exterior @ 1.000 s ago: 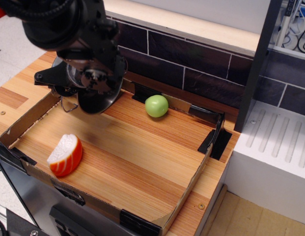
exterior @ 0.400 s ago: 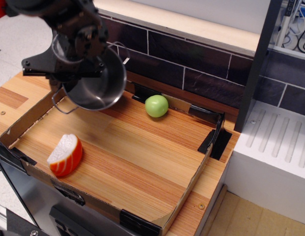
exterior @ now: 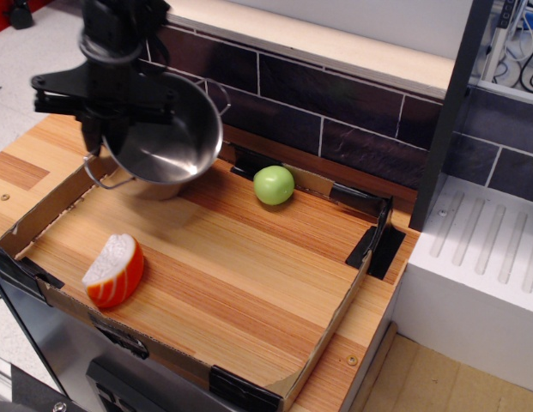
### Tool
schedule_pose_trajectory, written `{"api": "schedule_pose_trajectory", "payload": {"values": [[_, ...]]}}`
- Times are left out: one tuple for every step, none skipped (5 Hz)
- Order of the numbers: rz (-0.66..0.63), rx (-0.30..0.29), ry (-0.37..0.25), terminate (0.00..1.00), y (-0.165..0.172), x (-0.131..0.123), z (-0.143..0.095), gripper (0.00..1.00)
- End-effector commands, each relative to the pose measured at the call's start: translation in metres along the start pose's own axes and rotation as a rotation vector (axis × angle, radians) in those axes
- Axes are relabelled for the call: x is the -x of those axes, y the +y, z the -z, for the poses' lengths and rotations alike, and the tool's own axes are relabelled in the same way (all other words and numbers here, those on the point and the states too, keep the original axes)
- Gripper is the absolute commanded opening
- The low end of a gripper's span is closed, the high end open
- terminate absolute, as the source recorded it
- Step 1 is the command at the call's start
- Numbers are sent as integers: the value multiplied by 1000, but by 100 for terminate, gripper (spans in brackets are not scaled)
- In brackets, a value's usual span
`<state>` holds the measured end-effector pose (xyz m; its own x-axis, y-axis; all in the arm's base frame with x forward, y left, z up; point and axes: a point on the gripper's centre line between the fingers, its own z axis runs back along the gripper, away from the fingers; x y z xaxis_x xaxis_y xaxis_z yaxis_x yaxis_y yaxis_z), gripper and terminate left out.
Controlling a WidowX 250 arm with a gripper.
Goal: Upright metal pot
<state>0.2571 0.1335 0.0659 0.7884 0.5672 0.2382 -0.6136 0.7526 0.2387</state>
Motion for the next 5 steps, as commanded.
{"api": "schedule_pose_trajectory", "payload": {"values": [[-19, -49, 89, 0, 16, -15, 5, 0], [0, -42, 188, 0, 14, -20, 23, 0], [3, -21, 218, 0, 13, -22, 29, 0], [9, -11, 254, 0, 16, -22, 35, 0], [46, -1, 277, 0, 11, -14, 39, 0]]}}
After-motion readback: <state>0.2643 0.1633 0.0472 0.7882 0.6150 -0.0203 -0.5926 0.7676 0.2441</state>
